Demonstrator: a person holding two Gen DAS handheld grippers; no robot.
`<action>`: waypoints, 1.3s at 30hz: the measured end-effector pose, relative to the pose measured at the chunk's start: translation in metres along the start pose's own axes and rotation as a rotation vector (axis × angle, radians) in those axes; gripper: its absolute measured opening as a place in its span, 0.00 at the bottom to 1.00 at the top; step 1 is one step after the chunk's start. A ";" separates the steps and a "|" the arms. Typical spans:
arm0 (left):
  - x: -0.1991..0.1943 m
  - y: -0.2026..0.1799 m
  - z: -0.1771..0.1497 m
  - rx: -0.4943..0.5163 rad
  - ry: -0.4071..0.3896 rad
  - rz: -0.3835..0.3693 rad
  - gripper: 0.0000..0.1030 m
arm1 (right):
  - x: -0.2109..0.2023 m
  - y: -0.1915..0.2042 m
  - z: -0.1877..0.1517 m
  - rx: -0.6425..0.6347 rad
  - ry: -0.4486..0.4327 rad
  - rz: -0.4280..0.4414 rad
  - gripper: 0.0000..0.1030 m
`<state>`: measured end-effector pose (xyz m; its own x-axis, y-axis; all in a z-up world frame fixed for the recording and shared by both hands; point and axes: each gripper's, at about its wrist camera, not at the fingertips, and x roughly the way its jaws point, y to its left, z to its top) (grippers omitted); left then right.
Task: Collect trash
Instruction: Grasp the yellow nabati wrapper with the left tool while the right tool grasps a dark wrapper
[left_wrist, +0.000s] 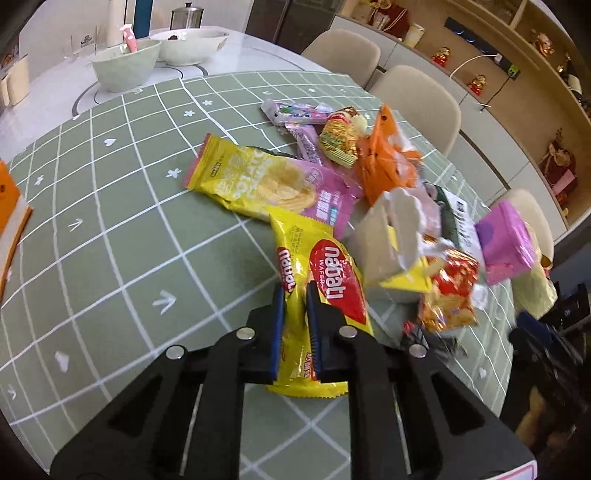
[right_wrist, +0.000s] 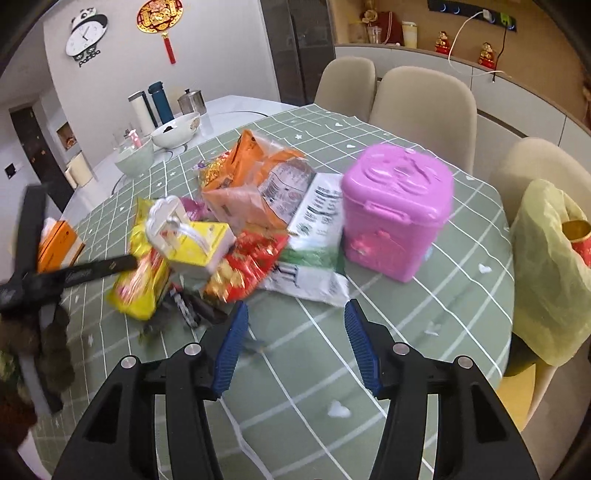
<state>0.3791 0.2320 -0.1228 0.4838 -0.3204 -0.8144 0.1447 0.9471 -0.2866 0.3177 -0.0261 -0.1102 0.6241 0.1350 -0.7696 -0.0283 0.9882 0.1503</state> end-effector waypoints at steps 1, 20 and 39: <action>-0.006 0.001 -0.003 0.002 -0.008 -0.003 0.10 | 0.004 0.005 0.004 -0.005 0.008 -0.010 0.50; -0.051 0.053 -0.044 -0.110 -0.035 -0.027 0.10 | 0.045 0.097 0.002 -0.032 0.034 0.162 0.50; -0.048 0.033 -0.061 -0.090 0.000 -0.085 0.10 | 0.033 0.036 -0.025 -0.085 0.139 0.088 0.14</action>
<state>0.3083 0.2774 -0.1240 0.4728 -0.3993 -0.7855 0.1073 0.9109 -0.3985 0.3179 0.0159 -0.1460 0.5028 0.2239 -0.8349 -0.1479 0.9739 0.1721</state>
